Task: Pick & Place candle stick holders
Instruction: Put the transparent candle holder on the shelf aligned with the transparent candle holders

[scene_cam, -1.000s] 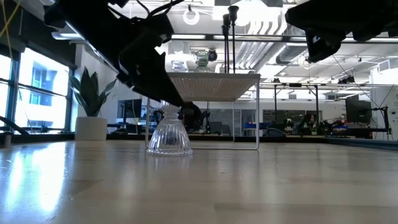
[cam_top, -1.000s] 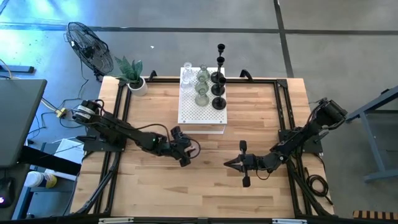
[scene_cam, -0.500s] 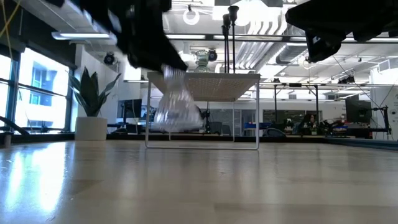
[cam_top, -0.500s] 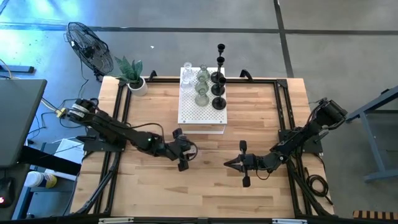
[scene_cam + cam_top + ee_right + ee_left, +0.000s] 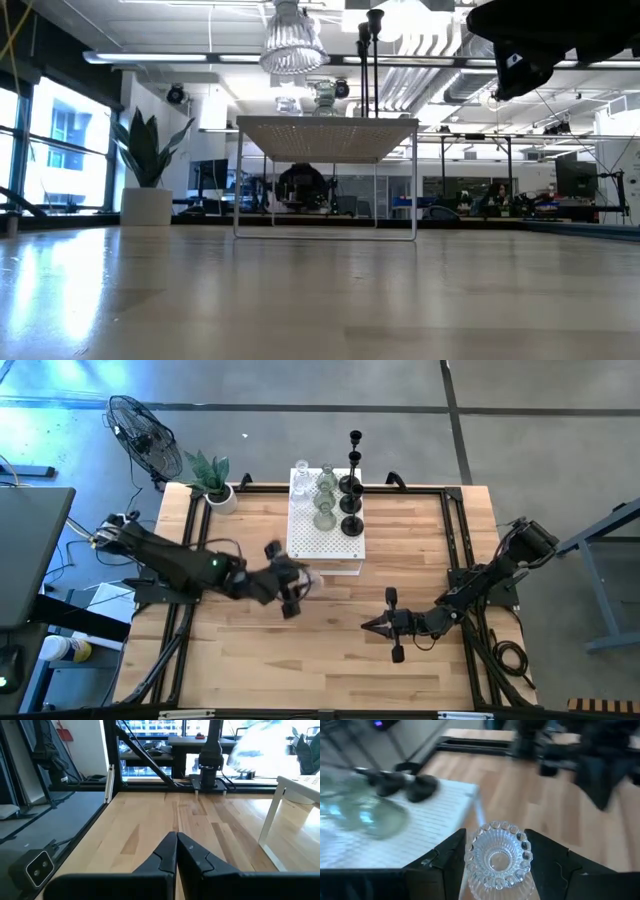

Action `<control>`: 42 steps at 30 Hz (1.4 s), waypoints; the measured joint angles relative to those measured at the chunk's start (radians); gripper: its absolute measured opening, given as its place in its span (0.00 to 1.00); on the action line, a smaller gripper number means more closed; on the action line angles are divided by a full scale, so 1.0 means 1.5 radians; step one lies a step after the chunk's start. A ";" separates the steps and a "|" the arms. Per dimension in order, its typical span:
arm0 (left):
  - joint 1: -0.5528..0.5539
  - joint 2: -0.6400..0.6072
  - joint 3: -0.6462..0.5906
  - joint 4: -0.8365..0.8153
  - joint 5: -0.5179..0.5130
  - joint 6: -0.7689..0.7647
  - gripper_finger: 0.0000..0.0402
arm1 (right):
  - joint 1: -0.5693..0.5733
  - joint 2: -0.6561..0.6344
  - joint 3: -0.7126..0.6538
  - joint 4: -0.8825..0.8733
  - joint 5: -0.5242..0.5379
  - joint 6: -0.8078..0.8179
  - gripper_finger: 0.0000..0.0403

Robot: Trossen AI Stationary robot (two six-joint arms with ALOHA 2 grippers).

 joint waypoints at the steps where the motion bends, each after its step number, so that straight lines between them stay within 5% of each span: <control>1: 0.011 0.000 0.017 -0.019 -0.004 0.000 0.45 | 0.000 0.000 0.000 0.000 0.000 0.000 0.00; 18: 0.297 -0.003 0.063 -0.106 0.089 0.038 0.46 | 0.000 0.000 0.000 -0.003 -0.001 0.005 0.00; 30: 0.381 -0.003 0.006 -0.055 0.112 0.049 0.45 | 0.000 0.000 0.000 -0.005 -0.003 0.007 0.00; 42: 0.385 0.017 -0.002 -0.014 0.115 0.063 0.45 | 0.000 0.000 0.000 -0.005 -0.004 0.007 0.00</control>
